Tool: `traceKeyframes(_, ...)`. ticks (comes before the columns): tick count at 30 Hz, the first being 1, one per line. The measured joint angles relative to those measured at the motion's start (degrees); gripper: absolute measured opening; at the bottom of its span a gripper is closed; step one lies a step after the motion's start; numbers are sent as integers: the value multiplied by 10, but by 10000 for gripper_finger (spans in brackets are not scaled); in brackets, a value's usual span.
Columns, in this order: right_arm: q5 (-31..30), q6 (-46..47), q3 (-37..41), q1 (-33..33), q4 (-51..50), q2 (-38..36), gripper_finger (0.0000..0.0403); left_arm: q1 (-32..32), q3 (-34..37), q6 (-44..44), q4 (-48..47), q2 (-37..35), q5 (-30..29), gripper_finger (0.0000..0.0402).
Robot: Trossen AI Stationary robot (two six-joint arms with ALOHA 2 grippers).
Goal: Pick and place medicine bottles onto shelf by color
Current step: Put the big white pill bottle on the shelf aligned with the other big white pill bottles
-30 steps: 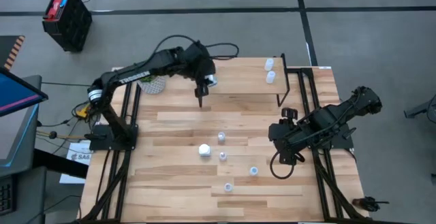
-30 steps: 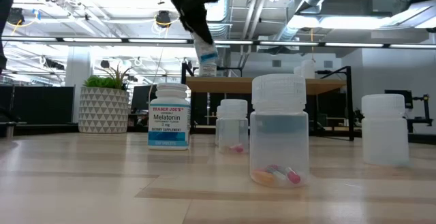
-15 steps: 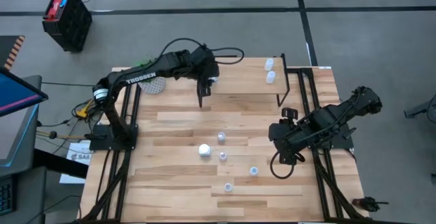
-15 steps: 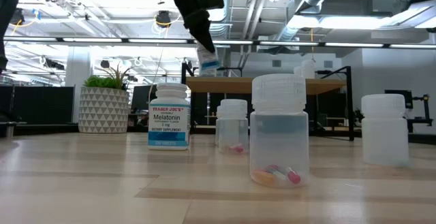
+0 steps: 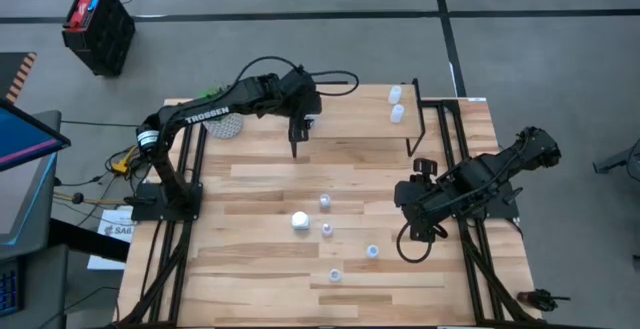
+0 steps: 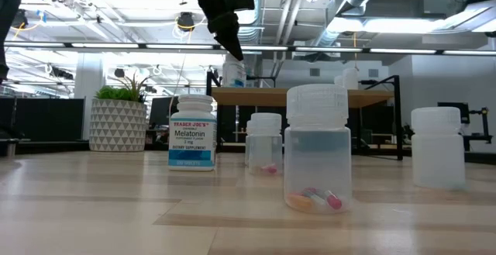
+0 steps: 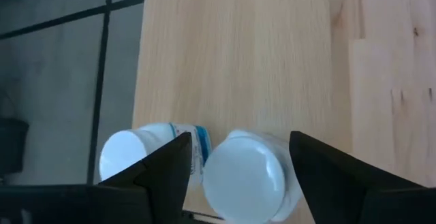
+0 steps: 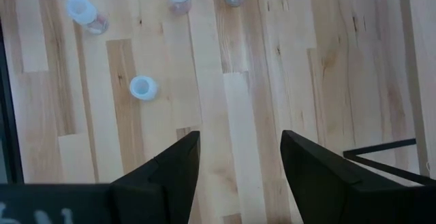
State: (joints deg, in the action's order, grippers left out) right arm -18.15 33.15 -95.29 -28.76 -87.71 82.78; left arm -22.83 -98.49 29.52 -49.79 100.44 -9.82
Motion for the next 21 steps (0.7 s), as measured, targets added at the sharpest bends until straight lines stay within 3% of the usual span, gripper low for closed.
traceKeyframes(10, 0, 0, 0, 0, 0, 0, 226, 49, -42, 6, 24, -1, -5, 236)
traceKeyframes(13, 0, 13, 0, 0, 0, 0, 226, 86, -63, -66, -26, -1, -1, 236)
traceKeyframes(21, 0, 19, 0, -6, 0, 0, 226, 185, -47, -235, -181, -2, 81, 236)
